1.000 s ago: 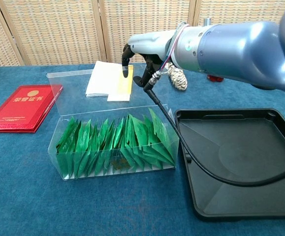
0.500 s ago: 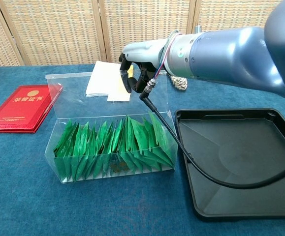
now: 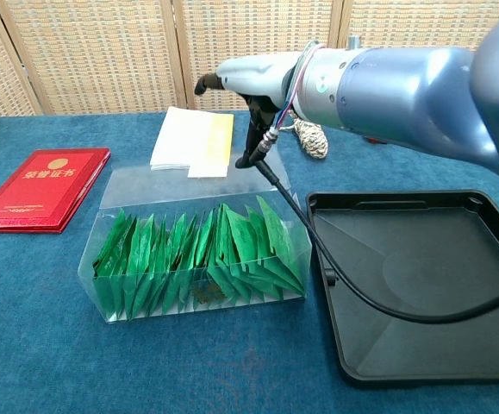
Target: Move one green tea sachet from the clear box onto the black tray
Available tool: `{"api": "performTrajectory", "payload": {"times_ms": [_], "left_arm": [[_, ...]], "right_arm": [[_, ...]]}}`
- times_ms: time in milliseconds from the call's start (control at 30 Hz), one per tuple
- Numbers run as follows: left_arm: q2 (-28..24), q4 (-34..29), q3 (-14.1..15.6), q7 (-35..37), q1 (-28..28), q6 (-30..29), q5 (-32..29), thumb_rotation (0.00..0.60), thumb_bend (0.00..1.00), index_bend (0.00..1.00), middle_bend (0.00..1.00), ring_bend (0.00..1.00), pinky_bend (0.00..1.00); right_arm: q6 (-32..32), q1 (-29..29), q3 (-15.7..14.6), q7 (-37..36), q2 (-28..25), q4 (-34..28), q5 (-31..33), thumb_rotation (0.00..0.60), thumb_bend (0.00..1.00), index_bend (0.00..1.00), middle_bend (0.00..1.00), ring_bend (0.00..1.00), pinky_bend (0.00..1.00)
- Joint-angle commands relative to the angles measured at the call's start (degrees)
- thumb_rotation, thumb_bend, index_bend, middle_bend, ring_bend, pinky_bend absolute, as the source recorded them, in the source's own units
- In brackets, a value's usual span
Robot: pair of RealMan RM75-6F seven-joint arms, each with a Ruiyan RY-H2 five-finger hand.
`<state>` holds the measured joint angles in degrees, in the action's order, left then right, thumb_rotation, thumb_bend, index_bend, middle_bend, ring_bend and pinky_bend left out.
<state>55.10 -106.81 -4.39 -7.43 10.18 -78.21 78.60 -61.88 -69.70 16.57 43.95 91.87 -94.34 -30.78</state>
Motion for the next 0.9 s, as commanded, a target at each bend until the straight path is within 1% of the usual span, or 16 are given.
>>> {"api": "performTrajectory", "payload": {"times_ms": [33, 133, 200, 233, 267, 300, 333, 367, 400, 433, 500, 567, 733, 900], "left_arm": [[0.0, 0.0, 0.0, 0.0, 0.0, 0.0, 0.0, 0.600, 0.07, 0.00, 0.00, 0.00, 0.00], [-0.1, -0.1, 0.0, 0.0, 0.0, -0.1, 0.1, 0.600, 0.07, 0.00, 0.00, 0.00, 0.00], [-0.1, -0.2, 0.0, 0.0, 0.0, -0.1, 0.1, 0.600, 0.07, 0.00, 0.00, 0.00, 0.00], [-0.1, -0.2, 0.1, -0.1, 0.0, -0.1, 0.2, 0.600, 0.07, 0.00, 0.00, 0.00, 0.00], [-0.1, -0.3, 0.1, -0.1, 0.1, -0.1, 0.2, 0.600, 0.07, 0.00, 0.00, 0.00, 0.00], [-0.1, -0.3, 0.1, -0.2, 0.1, 0.0, 0.3, 0.600, 0.07, 0.00, 0.00, 0.00, 0.00], [-0.1, -0.4, 0.2, -0.3, 0.1, 0.0, 0.3, 0.600, 0.07, 0.00, 0.00, 0.00, 0.00], [-0.1, -0.4, 0.2, -0.4, 0.1, 0.0, 0.4, 0.600, 0.07, 0.00, 0.00, 0.00, 0.00], [0.0, -0.5, 0.2, -0.5, 0.1, 0.0, 0.5, 0.600, 0.07, 0.00, 0.00, 0.00, 0.00], [0.0, -0.5, 0.3, -0.6, 0.1, 0.0, 0.5, 0.600, 0.07, 0.00, 0.00, 0.00, 0.00], [0.0, -0.6, 0.4, -0.7, 0.1, 0.0, 0.7, 0.600, 0.07, 0.00, 0.00, 0.00, 0.00], [0.0, -0.6, 0.4, -0.7, 0.1, 0.0, 0.8, 0.600, 0.07, 0.00, 0.00, 0.00, 0.00], [0.0, -0.8, 0.5, -0.7, 0.1, 0.0, 0.9, 0.600, 0.07, 0.00, 0.00, 0.00, 0.00], [0.0, -0.8, 0.6, -0.9, 0.2, 0.2, 0.9, 0.600, 0.07, 0.00, 0.00, 0.00, 0.00]], "right_arm": [[-1.8, 1.8, -0.7, -2.0, -1.6, -2.0, -4.4, 0.600, 0.39, 0.00, 0.00, 0.00, 0.00], [-1.6, 3.2, -1.8, -3.2, -4.0, -4.9, -8.2, 0.600, 0.38, 0.00, 0.00, 0.00, 0.00], [-1.4, 4.5, -3.3, -4.5, -6.0, -7.0, -12.7, 0.600, 0.38, 0.06, 0.00, 0.00, 0.00], [-1.2, 5.4, -4.4, -5.7, -7.1, -8.1, -16.0, 0.600, 0.38, 0.13, 0.00, 0.00, 0.00], [-1.1, 6.3, -5.6, -7.1, -8.1, -8.9, -19.6, 0.600, 0.38, 0.22, 0.01, 0.00, 0.00], [-1.1, 6.9, -6.4, -8.0, -8.7, -9.2, -22.1, 0.600, 0.38, 0.28, 0.02, 0.00, 0.00], [-1.1, 7.8, -7.7, -9.5, -9.4, -9.3, -26.0, 0.600, 0.38, 0.36, 0.06, 0.00, 0.00], [-1.2, 8.4, -8.4, -10.5, -9.8, -9.0, -28.4, 0.600, 0.38, 0.42, 0.09, 0.00, 0.00], [-1.5, 9.1, -9.6, -12.0, -10.1, -8.4, -32.3, 0.600, 0.38, 0.46, 0.12, 0.00, 0.00], [-1.8, 9.9, -10.8, -13.6, -10.3, -7.3, -36.3, 0.600, 0.38, 0.47, 0.13, 0.00, 0.00], [-2.0, 10.8, -12.7, -16.1, -10.3, -5.4, -41.5, 0.600, 0.38, 0.48, 0.13, 0.00, 0.00], [-1.5, 11.3, -14.2, -18.0, -10.3, -3.9, -44.8, 0.600, 0.38, 0.48, 0.14, 0.00, 0.00], [-0.1, 11.7, -16.0, -18.9, -9.4, -2.1, -48.8, 0.600, 0.38, 0.48, 0.14, 0.00, 0.00], [1.1, 11.9, -16.6, -17.2, -7.6, 0.5, -51.2, 0.600, 0.38, 0.49, 0.14, 0.00, 0.00]]}}
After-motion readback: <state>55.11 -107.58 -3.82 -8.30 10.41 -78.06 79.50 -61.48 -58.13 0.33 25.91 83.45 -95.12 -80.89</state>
